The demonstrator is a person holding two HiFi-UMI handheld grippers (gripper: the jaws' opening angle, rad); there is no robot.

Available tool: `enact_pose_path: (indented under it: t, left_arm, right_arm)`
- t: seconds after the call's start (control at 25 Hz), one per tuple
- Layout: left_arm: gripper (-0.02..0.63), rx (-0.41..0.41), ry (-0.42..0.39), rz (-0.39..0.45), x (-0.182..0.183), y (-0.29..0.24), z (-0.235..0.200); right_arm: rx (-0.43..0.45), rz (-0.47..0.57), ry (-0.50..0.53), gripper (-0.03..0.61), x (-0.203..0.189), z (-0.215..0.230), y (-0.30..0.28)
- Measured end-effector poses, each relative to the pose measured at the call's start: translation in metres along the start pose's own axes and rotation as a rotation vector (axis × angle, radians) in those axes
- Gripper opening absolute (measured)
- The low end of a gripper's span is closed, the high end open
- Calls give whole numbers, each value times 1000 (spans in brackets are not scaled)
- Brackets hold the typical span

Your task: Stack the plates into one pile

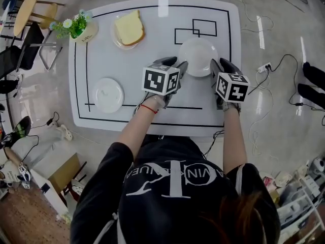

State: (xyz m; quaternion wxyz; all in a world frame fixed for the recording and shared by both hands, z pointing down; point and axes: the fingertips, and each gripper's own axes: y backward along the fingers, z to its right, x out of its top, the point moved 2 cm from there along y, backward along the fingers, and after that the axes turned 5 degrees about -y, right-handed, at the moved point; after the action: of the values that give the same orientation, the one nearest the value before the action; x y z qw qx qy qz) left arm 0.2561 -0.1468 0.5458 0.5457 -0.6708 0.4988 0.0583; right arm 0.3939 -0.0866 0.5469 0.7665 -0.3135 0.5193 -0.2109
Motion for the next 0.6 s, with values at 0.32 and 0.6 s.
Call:
enact_pose_path:
  t: [0.32,0.6]
  left_arm:
    - [173,11,80,0,3,-5,-2]
    - [161,35,143,33,2,-4,-4]
  right_arm:
    - [23,-28,2,141,0,-1,-3]
    - [53,-43,-18,114,-2,-7,-3]
